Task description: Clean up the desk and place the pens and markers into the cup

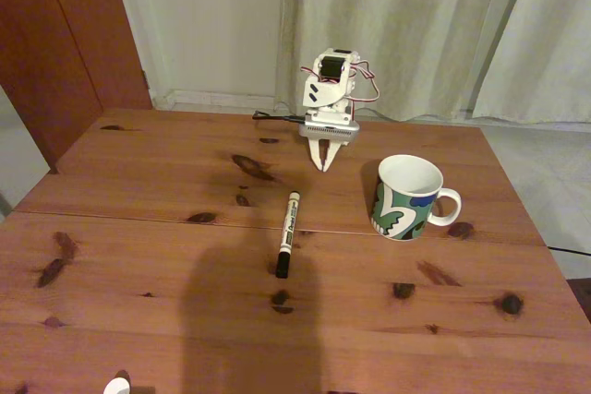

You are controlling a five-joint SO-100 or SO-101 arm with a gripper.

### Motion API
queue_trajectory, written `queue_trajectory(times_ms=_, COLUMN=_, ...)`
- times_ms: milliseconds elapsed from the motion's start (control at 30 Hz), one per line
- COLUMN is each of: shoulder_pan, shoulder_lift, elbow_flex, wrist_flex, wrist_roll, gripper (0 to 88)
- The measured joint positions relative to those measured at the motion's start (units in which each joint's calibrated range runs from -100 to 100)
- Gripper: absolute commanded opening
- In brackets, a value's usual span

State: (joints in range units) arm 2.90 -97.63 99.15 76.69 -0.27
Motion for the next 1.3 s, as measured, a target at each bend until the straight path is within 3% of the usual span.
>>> queue_trajectory(times_ms=300, shoulder_pan=0.1, shoulder_lift=0.1, elbow_flex=-0.3, wrist_flex=-2.8, wrist_roll=-0.2, gripper=0.8)
queue_trajectory(times_ms=567, shoulder_pan=0.4, shoulder_lift=7.4, elbow_flex=-11.2, wrist_flex=-9.0, wrist_roll=-3.8, gripper=0.8)
queue_trajectory(times_ms=767, shoulder_pan=0.4, shoulder_lift=26.9, elbow_flex=-27.0, wrist_flex=-9.0, wrist_roll=-3.8, gripper=0.8)
queue_trajectory(times_ms=1300, shoulder_pan=1.7, shoulder_lift=98.6, elbow_flex=-79.0, wrist_flex=-9.4, wrist_roll=-4.2, gripper=0.8)
